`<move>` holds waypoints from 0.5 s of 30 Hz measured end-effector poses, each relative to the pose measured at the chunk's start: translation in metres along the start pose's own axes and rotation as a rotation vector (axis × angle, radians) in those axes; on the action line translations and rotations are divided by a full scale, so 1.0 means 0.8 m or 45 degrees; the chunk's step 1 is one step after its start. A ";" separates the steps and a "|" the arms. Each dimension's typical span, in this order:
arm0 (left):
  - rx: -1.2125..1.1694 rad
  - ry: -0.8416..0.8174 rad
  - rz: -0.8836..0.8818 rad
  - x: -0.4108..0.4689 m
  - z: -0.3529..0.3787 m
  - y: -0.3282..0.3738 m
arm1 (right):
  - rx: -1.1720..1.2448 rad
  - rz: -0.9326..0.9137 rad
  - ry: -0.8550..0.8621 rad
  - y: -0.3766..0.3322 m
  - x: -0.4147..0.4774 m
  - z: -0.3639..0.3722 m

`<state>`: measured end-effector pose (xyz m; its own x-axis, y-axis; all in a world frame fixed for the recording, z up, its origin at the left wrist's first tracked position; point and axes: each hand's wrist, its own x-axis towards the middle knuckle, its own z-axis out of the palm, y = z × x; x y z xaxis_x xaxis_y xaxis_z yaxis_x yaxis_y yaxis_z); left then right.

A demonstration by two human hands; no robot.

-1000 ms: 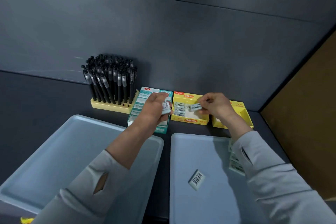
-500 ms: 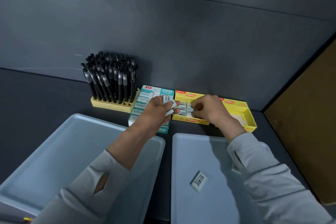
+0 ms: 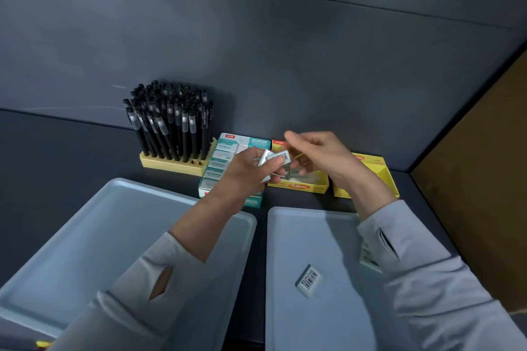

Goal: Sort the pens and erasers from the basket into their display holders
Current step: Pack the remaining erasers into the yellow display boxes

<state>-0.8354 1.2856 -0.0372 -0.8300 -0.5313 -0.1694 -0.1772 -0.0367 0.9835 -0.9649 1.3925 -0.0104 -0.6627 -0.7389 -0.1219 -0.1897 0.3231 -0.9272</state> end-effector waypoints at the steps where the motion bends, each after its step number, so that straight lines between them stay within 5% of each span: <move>1: 0.004 -0.003 0.008 0.000 0.002 0.000 | 0.037 0.000 -0.095 -0.006 -0.004 0.001; 7: -0.232 0.106 -0.127 0.003 0.007 0.005 | 0.295 0.023 0.056 0.010 -0.003 -0.017; 10: -0.411 0.154 -0.218 0.003 0.004 0.009 | 0.164 0.004 0.078 0.024 -0.006 -0.031; 15: -0.284 0.095 -0.087 0.001 0.004 0.001 | 0.185 -0.003 0.119 0.028 -0.011 -0.033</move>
<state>-0.8377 1.2880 -0.0366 -0.7775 -0.5816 -0.2393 -0.1037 -0.2567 0.9609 -0.9824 1.4214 -0.0207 -0.7284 -0.6790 -0.0920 -0.0894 0.2273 -0.9697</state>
